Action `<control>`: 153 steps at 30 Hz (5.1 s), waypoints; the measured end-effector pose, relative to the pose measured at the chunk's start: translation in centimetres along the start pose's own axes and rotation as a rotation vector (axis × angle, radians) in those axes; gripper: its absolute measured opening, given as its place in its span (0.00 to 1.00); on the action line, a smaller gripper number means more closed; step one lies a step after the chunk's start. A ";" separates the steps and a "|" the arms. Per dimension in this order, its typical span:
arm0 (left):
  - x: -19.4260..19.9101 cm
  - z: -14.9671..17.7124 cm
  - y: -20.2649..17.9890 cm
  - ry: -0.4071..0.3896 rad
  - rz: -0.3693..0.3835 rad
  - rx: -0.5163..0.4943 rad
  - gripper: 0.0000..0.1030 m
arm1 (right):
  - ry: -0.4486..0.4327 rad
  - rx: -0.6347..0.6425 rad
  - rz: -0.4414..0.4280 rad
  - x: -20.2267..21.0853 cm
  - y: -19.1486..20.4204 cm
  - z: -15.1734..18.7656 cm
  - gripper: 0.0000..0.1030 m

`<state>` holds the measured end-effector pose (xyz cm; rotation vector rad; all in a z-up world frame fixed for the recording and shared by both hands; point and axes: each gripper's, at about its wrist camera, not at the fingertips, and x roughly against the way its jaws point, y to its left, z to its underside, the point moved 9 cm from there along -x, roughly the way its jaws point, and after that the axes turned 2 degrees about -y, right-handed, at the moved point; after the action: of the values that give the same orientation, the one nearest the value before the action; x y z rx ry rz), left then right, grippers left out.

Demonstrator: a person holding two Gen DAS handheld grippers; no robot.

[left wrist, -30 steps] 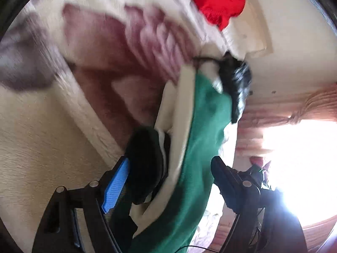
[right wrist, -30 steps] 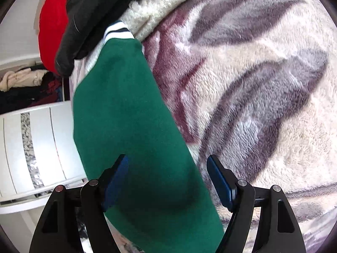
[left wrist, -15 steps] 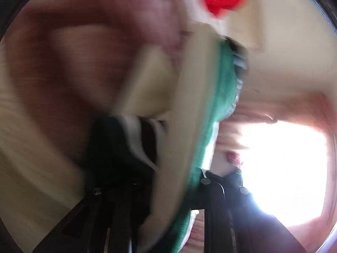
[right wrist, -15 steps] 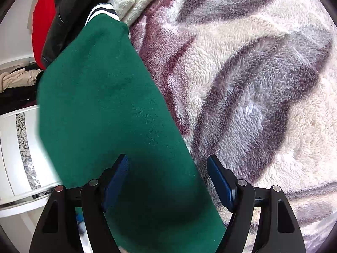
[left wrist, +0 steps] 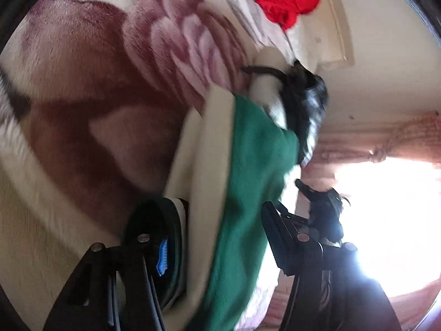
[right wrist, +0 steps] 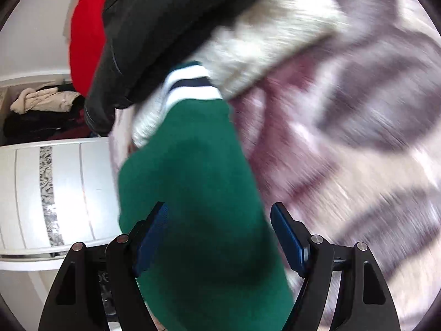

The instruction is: Fold large clothes

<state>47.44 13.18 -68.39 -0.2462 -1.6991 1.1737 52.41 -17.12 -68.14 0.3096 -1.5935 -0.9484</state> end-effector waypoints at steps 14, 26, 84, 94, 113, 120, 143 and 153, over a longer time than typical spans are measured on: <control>3.1 0.2 0.8 -0.032 -0.014 -0.028 0.58 | 0.086 0.057 0.200 -0.3 -1.5 0.3 0.61; 13.4 11.8 -3.7 -0.075 0.078 -0.073 0.72 | 0.337 -0.169 0.193 11.3 -9.7 28.8 0.65; 17.9 28.8 10.7 -0.020 -0.279 -0.058 0.66 | 0.316 -0.037 0.170 -0.7 -6.9 48.5 0.37; 11.7 17.7 5.3 -0.125 -0.281 -0.192 0.73 | 0.196 -0.050 0.166 -1.5 -4.9 45.2 0.59; 15.5 22.0 9.0 -0.041 -0.213 -0.160 0.64 | 0.292 -0.182 0.130 -2.2 -6.2 47.4 0.65; 18.9 31.6 16.5 0.031 -0.286 0.035 0.64 | 0.415 -0.463 -0.041 -4.0 -9.1 55.0 0.65; 17.3 32.8 18.4 0.060 -0.123 0.010 0.75 | 0.436 -0.083 -0.027 -7.6 -7.6 53.2 0.72; 14.4 31.8 16.6 0.126 -0.128 -0.119 0.76 | 0.433 -0.104 -0.173 -12.7 -7.6 53.8 0.74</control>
<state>9.09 12.23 -73.03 -0.2741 -1.6509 0.9452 4.34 8.05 -80.94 0.5472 -1.1317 -1.0125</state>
